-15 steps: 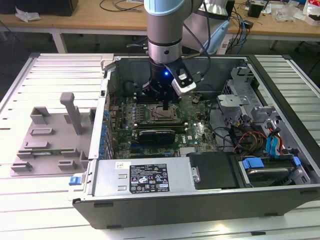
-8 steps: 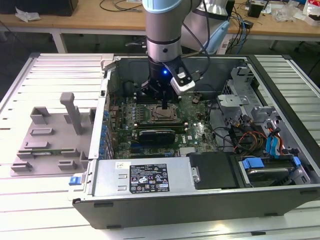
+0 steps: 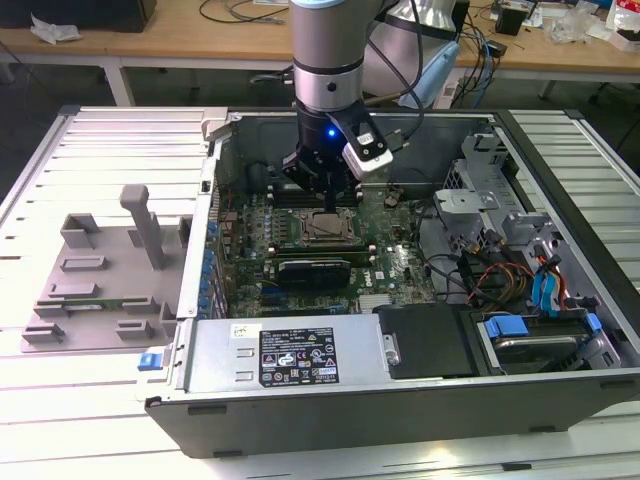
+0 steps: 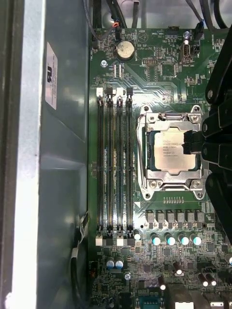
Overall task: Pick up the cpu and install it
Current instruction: 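Install the second cpu locking lever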
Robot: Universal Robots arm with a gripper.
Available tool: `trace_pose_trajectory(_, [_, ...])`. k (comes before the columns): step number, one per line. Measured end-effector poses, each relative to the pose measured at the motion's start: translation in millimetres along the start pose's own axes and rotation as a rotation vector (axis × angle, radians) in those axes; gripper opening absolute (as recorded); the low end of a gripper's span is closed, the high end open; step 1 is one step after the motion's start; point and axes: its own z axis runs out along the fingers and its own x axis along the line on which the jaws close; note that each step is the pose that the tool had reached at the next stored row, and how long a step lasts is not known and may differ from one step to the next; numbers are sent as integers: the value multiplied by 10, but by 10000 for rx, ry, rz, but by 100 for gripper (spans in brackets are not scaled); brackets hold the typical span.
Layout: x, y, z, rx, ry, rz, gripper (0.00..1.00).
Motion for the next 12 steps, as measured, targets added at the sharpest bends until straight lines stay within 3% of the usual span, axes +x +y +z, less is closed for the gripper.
trace_pose_trajectory(10, [0,0,-6,5,1,0,11])
trace_pose_trajectory(12, [-5,0,-66,3,0,0,11])
